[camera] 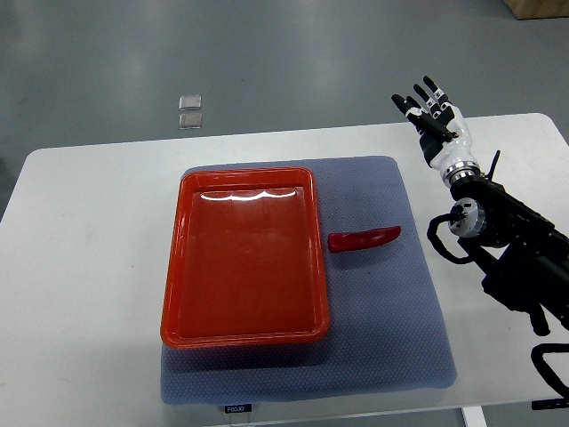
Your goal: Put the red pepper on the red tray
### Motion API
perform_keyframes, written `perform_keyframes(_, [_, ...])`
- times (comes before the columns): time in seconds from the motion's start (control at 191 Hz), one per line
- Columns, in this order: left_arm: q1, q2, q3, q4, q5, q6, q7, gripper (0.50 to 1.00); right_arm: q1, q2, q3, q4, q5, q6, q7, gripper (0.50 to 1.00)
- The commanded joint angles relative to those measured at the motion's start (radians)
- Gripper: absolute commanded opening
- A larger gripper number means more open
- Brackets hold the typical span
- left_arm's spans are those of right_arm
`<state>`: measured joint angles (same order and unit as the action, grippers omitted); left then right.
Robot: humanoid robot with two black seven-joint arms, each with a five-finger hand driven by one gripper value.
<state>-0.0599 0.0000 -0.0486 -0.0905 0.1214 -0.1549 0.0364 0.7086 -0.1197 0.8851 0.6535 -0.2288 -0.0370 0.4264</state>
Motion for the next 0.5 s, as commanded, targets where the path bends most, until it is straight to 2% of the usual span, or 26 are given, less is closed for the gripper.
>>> perform_keyframes(0.0, [0.000, 0.000, 0.001, 0.000, 0.000, 0.000, 0.000, 1.000, 0.000, 0.000, 0.000, 0.000, 0.000, 0.000, 0.000, 0.913])
perform_keyframes(0.493, [0.000, 0.000, 0.003, 0.005, 0.001, 0.000, 0.002, 1.000, 0.011, -0.002, 0.000, 0.000, 0.000, 0.000, 0.000, 0.913])
